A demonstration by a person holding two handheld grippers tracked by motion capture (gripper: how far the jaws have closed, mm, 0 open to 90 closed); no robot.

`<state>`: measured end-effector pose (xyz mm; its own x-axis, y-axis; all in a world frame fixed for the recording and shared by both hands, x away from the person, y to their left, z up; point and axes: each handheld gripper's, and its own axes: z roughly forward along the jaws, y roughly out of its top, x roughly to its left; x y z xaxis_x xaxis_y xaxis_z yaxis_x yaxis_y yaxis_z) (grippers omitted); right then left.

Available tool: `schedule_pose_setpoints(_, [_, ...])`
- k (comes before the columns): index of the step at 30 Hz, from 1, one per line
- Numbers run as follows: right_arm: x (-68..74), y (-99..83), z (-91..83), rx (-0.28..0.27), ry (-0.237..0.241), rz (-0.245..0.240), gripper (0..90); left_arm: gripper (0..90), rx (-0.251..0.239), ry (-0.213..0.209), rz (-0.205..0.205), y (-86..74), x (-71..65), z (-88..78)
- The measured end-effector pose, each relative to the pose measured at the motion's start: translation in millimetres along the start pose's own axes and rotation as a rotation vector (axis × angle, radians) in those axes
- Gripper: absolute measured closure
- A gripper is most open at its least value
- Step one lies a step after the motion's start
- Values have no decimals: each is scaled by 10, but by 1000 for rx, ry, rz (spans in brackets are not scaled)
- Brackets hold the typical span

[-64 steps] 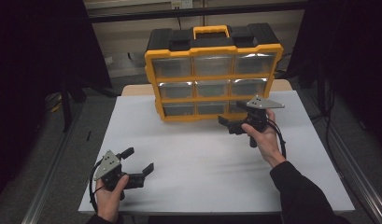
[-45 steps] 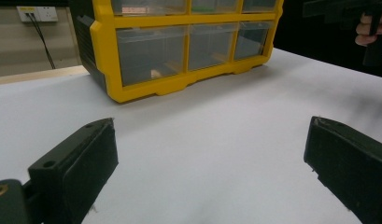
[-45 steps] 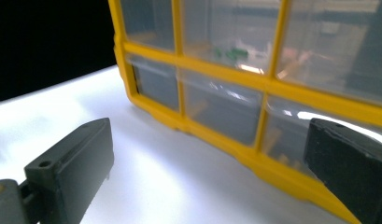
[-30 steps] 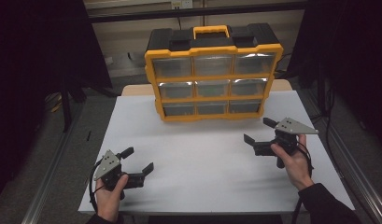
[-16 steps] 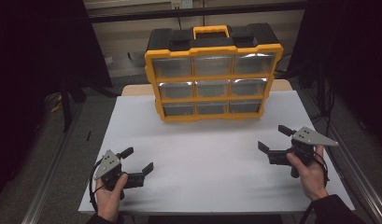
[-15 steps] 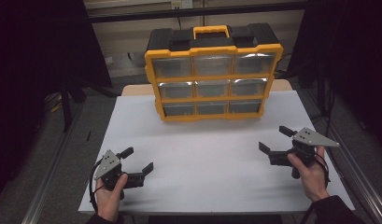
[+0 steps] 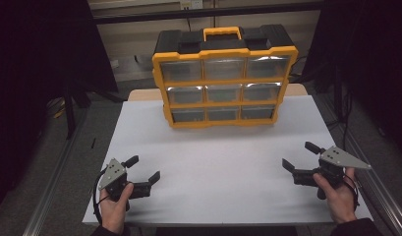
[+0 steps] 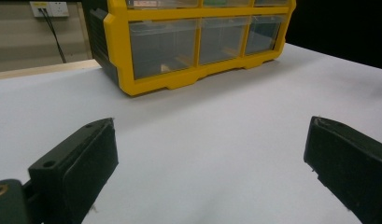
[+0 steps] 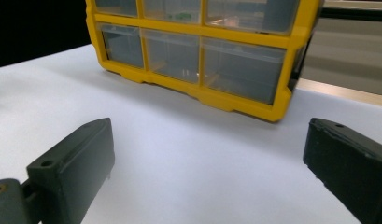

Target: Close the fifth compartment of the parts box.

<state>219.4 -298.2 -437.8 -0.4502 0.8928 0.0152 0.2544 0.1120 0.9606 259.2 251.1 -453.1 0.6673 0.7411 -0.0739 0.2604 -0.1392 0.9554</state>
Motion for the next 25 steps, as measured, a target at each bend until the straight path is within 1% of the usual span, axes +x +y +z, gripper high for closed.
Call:
schedule_pose_setpoints(6, [-21, -54, -100, -3, -15, 5, 18, 27, 3, 2, -2, -7, -7, -10])
schedule_pose_setpoints(9, [-22, -93, -127, -5, -24, 18, 19, 27, 4, 7, 3, -7, -4, -16])
schedule_pose_setpoints(11, [-28, -124, -143, 7, -29, 20, 21, 27, 4, 7, 0, -4, -7, -16])
schedule_pose_setpoints(12, [-31, -129, -148, 5, -27, 21, 19, 27, 4, 5, -1, -2, -7, -14])
schedule_pose_setpoints(13, [-29, -129, -152, 2, -35, 22, 20, 27, 3, 5, -3, -4, -7, -12])
schedule_pose_setpoints(16, [-24, -131, -154, 6, -26, 17, 18, 27, 3, 4, -7, -4, -4, -9])
schedule_pose_setpoints(22, [-25, -132, -139, 0, -28, 11, 19, 27, 7, 0, -2, 1, 4, 10])
schedule_pose_setpoints(24, [-24, -133, -124, 0, -28, 10, 21, 27, 10, -2, -5, -1, 10, 17])
schedule_pose_setpoints(25, [-20, -132, -124, 6, -28, 11, 21, 27, 10, -2, -15, -4, 8, 19])
